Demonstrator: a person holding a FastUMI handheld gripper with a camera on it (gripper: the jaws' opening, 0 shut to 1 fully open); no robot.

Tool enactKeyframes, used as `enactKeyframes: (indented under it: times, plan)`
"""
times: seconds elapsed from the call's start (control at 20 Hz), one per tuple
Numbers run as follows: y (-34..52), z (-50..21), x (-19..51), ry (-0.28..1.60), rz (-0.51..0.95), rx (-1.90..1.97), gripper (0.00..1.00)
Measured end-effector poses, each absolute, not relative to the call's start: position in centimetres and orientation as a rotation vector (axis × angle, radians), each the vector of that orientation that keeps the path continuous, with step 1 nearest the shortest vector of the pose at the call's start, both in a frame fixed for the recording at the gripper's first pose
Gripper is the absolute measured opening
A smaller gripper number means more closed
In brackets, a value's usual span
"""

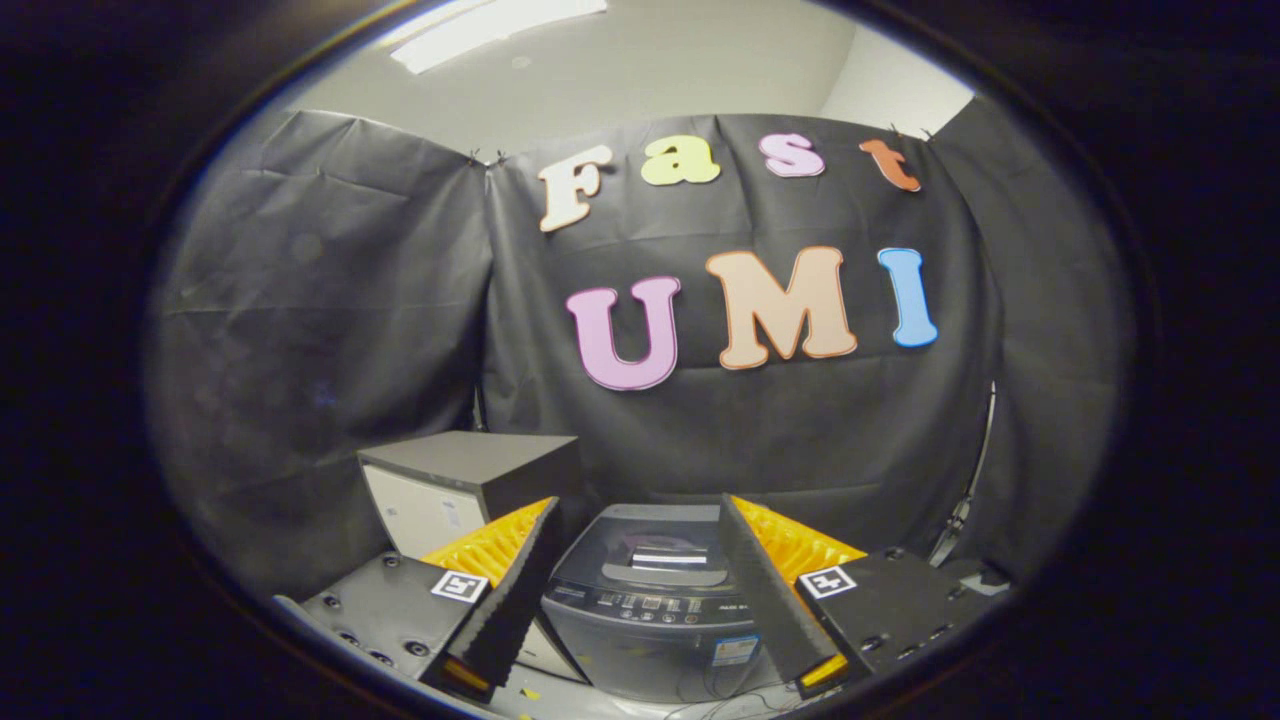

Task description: Put the clothes into the washing machine and then close the washing machine lid.

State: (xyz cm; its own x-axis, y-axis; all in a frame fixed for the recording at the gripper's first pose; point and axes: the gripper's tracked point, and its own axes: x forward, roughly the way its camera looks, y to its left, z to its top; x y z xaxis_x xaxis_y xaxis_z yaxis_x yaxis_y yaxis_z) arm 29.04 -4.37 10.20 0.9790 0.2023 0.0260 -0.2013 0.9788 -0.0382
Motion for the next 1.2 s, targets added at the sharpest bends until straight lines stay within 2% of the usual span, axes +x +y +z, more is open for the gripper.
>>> enactKeyframes:
  times: [0.65,1.2]
  plan:
    - [-4.3,8.6,27.9,0.020,0.203,0.079,0.97]
    - [-4.7,10.0,26.2,-0.065,0.214,-0.063,0.97]
